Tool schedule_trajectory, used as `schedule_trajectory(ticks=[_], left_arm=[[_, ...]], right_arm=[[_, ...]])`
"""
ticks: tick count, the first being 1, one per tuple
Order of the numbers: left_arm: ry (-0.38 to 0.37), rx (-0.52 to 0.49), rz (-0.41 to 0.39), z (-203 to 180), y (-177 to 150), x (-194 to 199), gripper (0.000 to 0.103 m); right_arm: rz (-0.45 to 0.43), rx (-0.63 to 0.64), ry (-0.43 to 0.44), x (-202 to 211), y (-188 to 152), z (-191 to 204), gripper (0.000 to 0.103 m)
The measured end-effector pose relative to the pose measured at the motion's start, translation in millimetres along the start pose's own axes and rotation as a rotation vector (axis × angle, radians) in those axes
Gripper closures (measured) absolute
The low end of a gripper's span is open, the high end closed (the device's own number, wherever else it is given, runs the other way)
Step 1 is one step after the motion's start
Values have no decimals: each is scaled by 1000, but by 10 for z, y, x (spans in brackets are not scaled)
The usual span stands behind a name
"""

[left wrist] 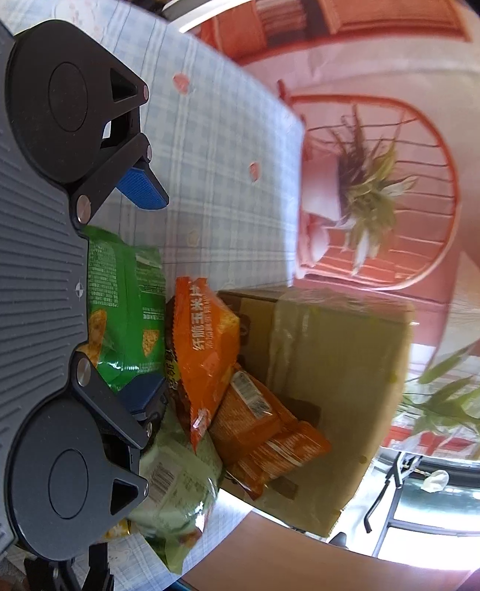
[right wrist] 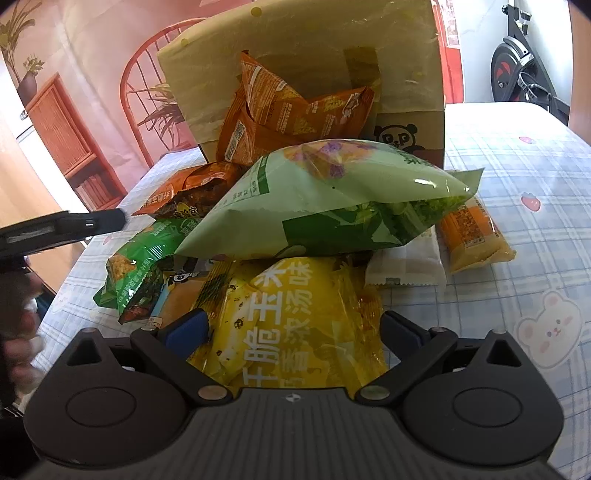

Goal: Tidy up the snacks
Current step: 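Grasp the yellow corn-soup bag with the right gripper while the left grasps a green bag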

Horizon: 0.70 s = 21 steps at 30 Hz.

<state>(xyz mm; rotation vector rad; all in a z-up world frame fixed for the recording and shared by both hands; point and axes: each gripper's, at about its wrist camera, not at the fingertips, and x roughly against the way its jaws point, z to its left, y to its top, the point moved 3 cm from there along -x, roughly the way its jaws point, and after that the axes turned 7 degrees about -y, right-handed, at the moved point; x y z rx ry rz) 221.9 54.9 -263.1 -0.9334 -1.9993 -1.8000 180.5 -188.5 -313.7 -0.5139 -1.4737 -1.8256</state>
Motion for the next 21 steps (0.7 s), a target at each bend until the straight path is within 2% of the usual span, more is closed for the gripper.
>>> schedule_trajectory(ticks=[6, 12, 21], left_arm=[[-112, 53, 33, 85, -148, -178, 6], [-148, 61, 34, 104, -228, -237, 4], [-138, 32, 36, 47, -277, -242, 3]], right_arm=[[1, -12, 14, 6, -16, -29, 2], [-1, -16, 20, -6, -9, -40, 1], [4, -36, 27, -33, -7, -78, 0]])
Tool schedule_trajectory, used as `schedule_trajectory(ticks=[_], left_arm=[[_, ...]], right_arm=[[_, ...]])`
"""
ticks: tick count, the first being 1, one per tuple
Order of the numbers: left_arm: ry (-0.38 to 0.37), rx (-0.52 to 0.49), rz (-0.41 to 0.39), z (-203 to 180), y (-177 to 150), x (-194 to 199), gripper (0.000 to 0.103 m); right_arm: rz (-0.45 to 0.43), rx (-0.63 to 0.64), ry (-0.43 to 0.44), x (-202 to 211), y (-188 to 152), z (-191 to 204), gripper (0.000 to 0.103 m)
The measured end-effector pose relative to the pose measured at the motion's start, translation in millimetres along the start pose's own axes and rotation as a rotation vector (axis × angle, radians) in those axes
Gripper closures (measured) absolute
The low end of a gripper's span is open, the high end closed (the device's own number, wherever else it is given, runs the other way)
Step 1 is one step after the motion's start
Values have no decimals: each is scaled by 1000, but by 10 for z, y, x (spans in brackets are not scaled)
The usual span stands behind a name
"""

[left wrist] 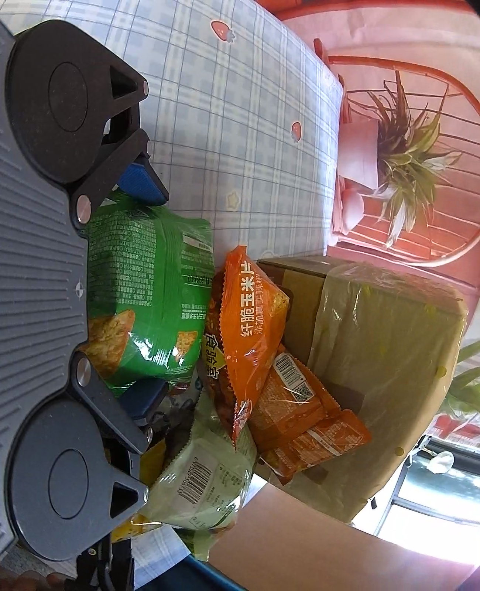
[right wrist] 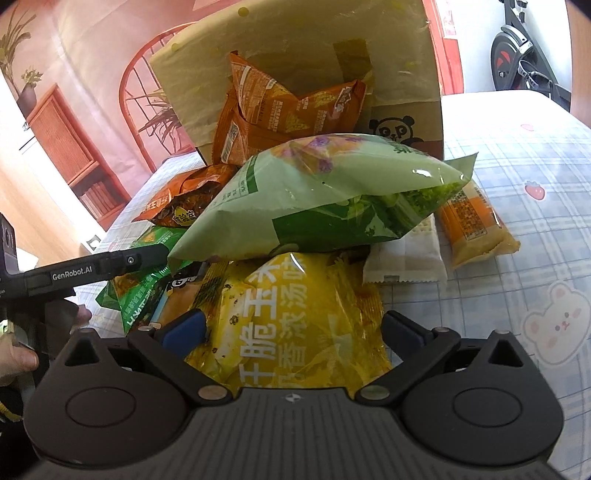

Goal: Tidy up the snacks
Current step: 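Grasp the yellow corn-soup bag with the right gripper while the left grasps a green bag, then lift the yellow bag with the right gripper while the left lifts the green bag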

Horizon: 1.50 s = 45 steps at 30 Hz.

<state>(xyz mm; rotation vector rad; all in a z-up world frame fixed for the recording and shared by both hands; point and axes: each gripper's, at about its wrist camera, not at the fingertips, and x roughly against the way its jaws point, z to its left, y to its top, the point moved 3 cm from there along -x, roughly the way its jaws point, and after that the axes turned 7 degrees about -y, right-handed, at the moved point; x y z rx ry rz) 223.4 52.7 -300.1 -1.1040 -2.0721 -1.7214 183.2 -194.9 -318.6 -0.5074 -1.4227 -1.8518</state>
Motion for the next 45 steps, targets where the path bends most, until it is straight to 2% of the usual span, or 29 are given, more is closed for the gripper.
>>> schedule_trajectory(ticks=[8, 15, 20, 24, 30, 38, 45], left_arm=[[1, -16, -12, 14, -34, 46, 7], [43, -74, 9, -65, -8, 89, 10], [41, -38, 3, -40, 10, 123, 11], [39, -39, -10, -66, 21, 148, 11], [35, -32, -24, -71, 42, 204, 11], [29, -25, -45, -94, 62, 265, 11], [27, -19, -62, -91, 75, 333, 11]], right_arm=[[19, -66, 19, -79, 52, -63, 0], [-6, -36, 2, -50, 30, -18, 2], [-3, -38, 6, -30, 28, -39, 4], [10, -54, 10, -67, 34, -55, 0], [37, -115, 54, -146, 26, -128, 0], [21, -92, 48, -83, 45, -73, 15], [15, -80, 22, -29, 53, -58, 17]])
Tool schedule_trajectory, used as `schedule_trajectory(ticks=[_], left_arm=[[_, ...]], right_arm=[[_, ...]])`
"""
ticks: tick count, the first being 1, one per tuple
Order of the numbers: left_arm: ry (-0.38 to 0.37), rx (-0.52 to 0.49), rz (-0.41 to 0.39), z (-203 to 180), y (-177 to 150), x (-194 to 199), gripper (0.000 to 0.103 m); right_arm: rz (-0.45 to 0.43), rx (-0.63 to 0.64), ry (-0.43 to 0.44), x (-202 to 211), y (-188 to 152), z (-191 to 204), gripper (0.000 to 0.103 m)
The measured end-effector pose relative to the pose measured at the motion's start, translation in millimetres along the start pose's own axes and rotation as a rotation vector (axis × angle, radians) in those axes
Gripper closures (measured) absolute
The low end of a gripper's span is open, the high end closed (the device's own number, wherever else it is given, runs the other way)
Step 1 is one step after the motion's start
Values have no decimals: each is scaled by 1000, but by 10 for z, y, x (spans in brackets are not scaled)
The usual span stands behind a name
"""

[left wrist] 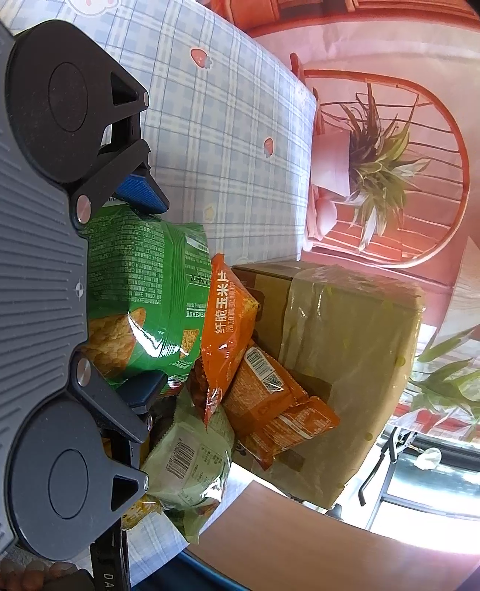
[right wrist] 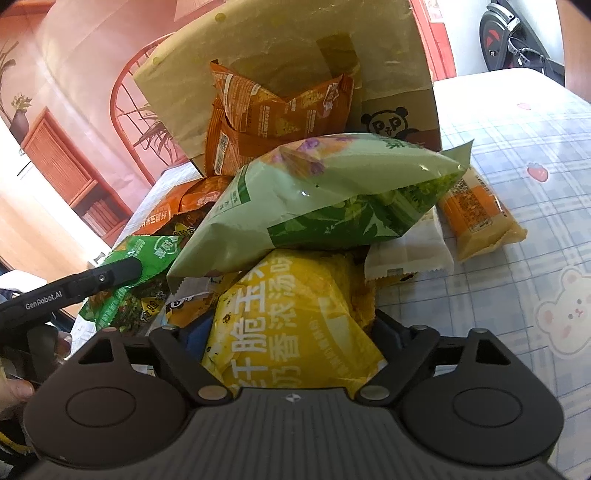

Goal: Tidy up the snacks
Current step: 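Lift the yellow bag with the right gripper while the left lifts the green bag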

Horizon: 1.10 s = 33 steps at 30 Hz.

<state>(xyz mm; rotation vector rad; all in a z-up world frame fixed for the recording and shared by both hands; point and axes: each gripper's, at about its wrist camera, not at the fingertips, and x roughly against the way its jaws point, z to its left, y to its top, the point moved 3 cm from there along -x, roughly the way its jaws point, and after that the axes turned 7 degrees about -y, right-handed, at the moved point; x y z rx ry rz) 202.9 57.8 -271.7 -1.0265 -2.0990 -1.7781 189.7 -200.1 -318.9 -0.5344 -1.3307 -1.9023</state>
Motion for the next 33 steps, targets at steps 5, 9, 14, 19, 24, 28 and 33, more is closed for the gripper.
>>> schedule_trajectory(ticks=[5, 9, 14, 19, 24, 28, 33], left_arm=[[1, 3, -11, 4, 5, 52, 11], [3, 4, -22, -1, 19, 86, 11], [3, 4, -32, -14, 28, 119, 11], [5, 7, -43, -17, 48, 148, 10], [2, 11, -49, -16, 62, 174, 10], [2, 13, -57, -15, 75, 199, 10], [1, 14, -67, -17, 88, 240, 10]], right_arm=[[-11, -7, -7, 49, 14, 0, 17], [-18, 0, -15, 83, 16, 10, 17], [-28, 9, -23, 134, 15, 28, 18], [-37, 17, -30, 169, 7, 34, 18], [-41, 15, -33, 183, 6, 33, 18], [-46, 15, -37, 205, 10, 36, 18], [-51, 13, -39, 223, 9, 36, 18]])
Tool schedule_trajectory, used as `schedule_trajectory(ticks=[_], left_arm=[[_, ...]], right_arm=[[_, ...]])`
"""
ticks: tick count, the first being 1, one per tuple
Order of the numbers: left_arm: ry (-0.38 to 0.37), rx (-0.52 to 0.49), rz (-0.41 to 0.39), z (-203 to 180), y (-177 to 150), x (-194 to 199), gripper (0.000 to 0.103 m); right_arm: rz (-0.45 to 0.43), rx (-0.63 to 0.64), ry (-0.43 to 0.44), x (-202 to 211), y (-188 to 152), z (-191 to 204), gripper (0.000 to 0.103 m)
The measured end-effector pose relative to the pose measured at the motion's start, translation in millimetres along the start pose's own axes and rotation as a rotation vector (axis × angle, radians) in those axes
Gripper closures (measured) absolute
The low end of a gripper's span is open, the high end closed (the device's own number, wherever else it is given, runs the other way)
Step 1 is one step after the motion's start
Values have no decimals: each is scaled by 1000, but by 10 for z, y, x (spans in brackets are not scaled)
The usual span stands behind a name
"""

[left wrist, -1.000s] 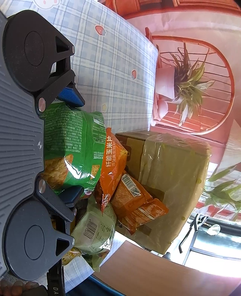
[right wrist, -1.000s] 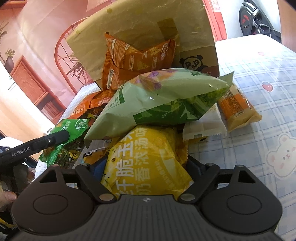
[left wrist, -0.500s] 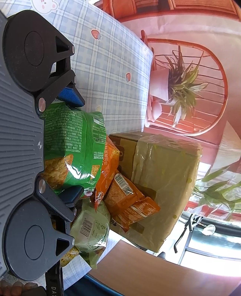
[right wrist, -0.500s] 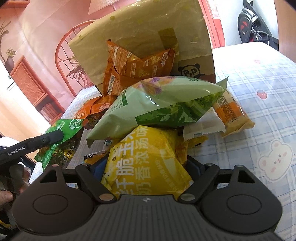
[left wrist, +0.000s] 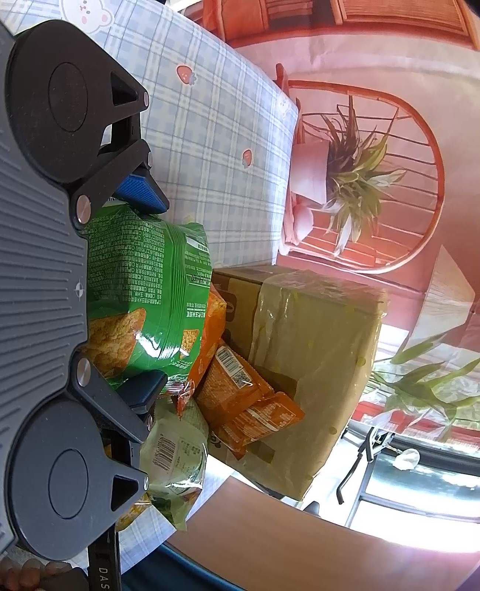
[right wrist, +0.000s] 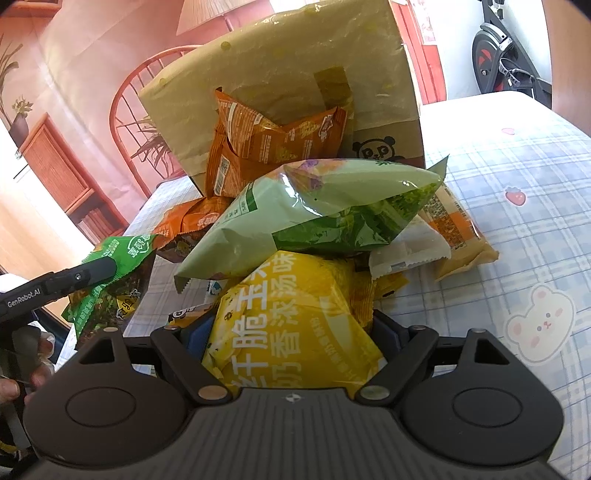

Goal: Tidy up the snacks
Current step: 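Lift the yellow bag with the right gripper while the left lifts the green bag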

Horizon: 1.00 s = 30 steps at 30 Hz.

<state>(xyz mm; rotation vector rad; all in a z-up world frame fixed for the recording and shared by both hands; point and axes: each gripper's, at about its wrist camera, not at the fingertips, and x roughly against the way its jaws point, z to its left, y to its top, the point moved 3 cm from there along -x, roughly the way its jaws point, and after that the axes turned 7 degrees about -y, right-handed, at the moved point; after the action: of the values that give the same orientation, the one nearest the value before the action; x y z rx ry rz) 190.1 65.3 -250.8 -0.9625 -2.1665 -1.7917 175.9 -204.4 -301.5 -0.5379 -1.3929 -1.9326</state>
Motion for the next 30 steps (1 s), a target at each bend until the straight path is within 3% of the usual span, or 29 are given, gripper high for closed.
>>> schedule_trajectory(ticks=[30], left_arm=[[-8, -6, -59, -154, 103, 303, 10]], right_arm=[[-103, -8, 5, 300, -16, -65, 18]])
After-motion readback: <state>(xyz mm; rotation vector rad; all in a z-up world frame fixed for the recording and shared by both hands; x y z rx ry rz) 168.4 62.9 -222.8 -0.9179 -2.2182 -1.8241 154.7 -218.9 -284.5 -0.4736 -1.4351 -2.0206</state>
